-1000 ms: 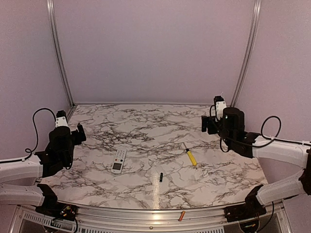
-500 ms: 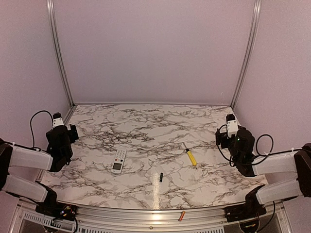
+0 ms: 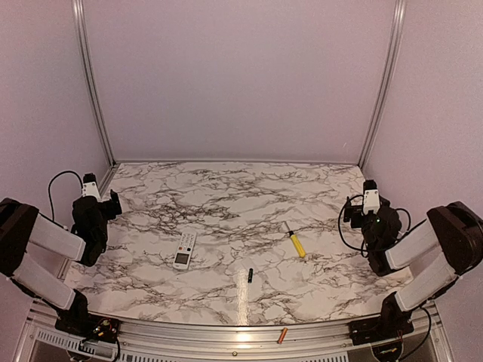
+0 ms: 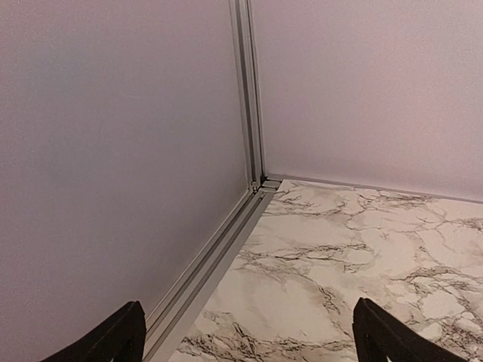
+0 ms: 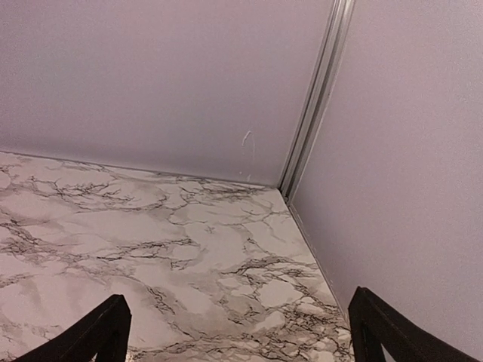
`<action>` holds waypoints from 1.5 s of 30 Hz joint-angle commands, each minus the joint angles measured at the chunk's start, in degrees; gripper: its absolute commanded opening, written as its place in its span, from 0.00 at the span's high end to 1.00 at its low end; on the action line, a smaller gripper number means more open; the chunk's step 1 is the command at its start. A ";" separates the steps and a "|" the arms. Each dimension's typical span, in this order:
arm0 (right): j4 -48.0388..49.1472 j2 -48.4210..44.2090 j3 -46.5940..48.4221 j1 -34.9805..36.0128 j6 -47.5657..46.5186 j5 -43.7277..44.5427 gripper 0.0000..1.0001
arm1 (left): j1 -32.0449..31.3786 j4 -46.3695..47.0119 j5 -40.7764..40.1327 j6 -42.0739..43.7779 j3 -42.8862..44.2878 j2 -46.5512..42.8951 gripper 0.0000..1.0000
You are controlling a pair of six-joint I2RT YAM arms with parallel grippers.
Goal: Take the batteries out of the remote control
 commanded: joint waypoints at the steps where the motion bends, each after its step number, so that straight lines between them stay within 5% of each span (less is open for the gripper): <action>1: 14.13 4.01 -2.88 -2.30 1.50 -2.68 0.01 | 2.13 3.91 4.41 -0.12 2.44 3.58 0.01; 13: 14.13 7.98 -1.51 -5.37 3.34 -8.94 0.01 | 6.37 -0.79 14.37 -1.78 5.09 4.93 0.04; 23: 13.53 8.17 -0.93 -5.87 3.42 -9.62 0.01 | 8.54 4.87 21.68 -3.38 1.14 5.19 0.01; 25: 13.59 8.17 -0.99 -5.92 3.38 -9.64 0.01 | 8.00 13.88 21.01 -2.57 -1.90 7.04 0.01; 45: 13.23 8.25 -0.79 -5.89 3.38 -9.73 0.01 | 7.59 11.80 16.76 -3.76 -1.19 6.53 0.01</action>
